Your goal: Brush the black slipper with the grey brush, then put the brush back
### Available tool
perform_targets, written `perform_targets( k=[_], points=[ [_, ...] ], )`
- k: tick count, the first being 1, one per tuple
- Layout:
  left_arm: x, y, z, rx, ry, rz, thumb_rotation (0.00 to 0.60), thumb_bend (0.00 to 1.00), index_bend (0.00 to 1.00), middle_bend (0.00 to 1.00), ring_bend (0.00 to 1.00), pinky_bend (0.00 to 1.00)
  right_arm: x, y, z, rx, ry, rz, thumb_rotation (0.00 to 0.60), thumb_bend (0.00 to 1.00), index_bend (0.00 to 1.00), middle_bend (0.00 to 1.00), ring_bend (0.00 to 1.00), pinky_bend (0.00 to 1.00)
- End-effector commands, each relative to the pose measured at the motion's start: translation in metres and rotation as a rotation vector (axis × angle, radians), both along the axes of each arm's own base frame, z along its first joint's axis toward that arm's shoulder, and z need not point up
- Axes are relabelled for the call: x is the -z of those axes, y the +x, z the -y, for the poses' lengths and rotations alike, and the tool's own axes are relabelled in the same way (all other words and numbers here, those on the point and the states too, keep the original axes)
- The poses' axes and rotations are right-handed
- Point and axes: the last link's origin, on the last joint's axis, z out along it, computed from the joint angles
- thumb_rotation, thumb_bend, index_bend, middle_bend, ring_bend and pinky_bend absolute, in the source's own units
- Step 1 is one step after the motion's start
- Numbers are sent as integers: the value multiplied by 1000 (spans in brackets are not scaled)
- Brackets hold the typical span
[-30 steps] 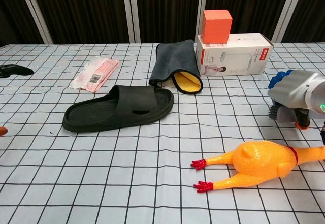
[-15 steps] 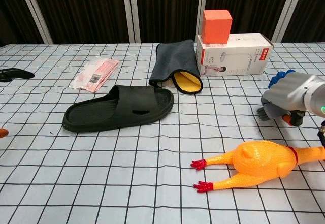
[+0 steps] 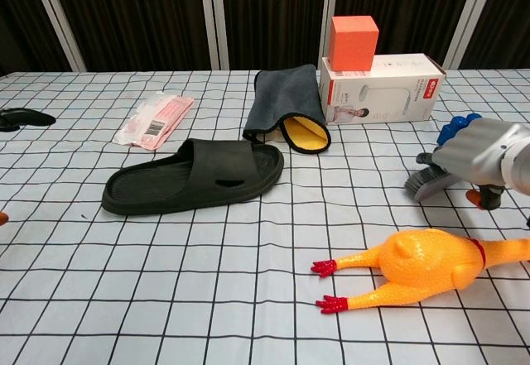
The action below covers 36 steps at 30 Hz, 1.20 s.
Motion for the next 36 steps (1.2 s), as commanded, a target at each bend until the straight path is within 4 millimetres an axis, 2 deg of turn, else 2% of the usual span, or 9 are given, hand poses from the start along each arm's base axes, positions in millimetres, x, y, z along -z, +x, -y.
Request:
perform_targets(
  k=[1,10,14,17,22,25,28,31,36],
  points=[
    [-1,0,0,-2,1,-2,335,310,0,21,0,74,4,-2,0,14,5,-9,600,552,0,126,252,493],
    [-11,-5,5,-9,48,6,334,270,0,20,0,74,-27,19,-8,-65,-74,107,600,487,0,66,155,375],
    [-20,-11,13,-15,86,0,335,208,0,15,0,74,-53,29,-22,-135,-135,234,600,435,0,15,60,260],
    [-31,-17,24,-35,140,-4,342,130,0,2,0,74,-79,28,-46,-194,-204,347,600,369,0,0,4,184],
    [-57,-41,51,-177,293,-175,341,52,0,0,0,71,-128,-11,-120,-241,-357,606,600,327,0,0,0,124],
    [-71,-52,65,-285,375,-254,343,46,0,0,0,53,-143,-50,-165,-216,-414,664,600,326,0,0,0,93],
    [-83,-58,71,-332,422,-251,343,46,0,0,0,32,-150,-78,-194,-166,-439,678,600,325,0,0,0,59],
    [-89,-59,72,-321,451,-221,343,46,0,0,0,31,-155,-99,-208,-102,-439,689,600,325,0,0,0,42],
    [-88,-52,73,-219,461,-150,336,46,0,0,0,31,-166,-111,-205,-86,-458,711,600,325,0,0,0,42]
  ],
)
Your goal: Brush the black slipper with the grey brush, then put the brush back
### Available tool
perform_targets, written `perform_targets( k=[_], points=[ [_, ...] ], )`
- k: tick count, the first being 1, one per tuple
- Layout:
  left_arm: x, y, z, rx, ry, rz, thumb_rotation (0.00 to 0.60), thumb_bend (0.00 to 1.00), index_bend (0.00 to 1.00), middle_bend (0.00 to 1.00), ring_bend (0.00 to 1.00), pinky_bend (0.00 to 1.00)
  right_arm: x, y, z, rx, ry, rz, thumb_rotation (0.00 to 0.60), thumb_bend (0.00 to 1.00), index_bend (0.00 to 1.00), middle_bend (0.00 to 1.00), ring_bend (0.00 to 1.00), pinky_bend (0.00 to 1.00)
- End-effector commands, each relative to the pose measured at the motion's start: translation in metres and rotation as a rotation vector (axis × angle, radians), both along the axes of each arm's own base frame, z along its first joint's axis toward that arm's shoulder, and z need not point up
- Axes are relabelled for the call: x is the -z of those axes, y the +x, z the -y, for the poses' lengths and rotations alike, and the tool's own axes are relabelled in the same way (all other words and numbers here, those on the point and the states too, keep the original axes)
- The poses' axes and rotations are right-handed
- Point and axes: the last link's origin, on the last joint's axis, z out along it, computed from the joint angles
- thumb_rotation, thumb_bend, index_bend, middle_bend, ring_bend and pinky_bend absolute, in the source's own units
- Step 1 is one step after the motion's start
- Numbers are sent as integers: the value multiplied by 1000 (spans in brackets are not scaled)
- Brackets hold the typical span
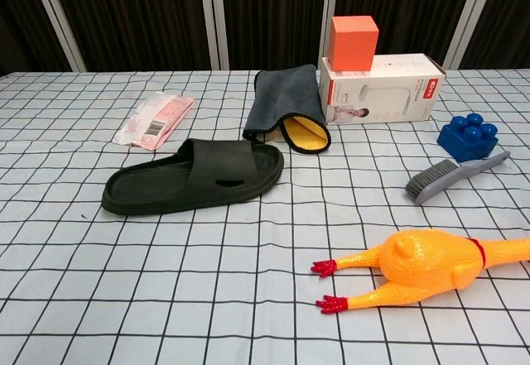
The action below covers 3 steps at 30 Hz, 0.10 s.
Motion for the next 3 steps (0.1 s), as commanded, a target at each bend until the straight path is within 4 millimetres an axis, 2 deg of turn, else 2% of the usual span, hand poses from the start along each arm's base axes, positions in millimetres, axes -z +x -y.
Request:
perform_targets(
  k=[1,3],
  points=[
    [0,3,3,79,8,21,338,46,0,0,0,31,-15,-17,-12,17,4,-27,600,325,0,0,0,42],
    [4,3,4,86,-5,6,340,46,0,0,0,31,-14,-17,-11,14,10,-30,600,325,0,0,0,42]
  ],
)
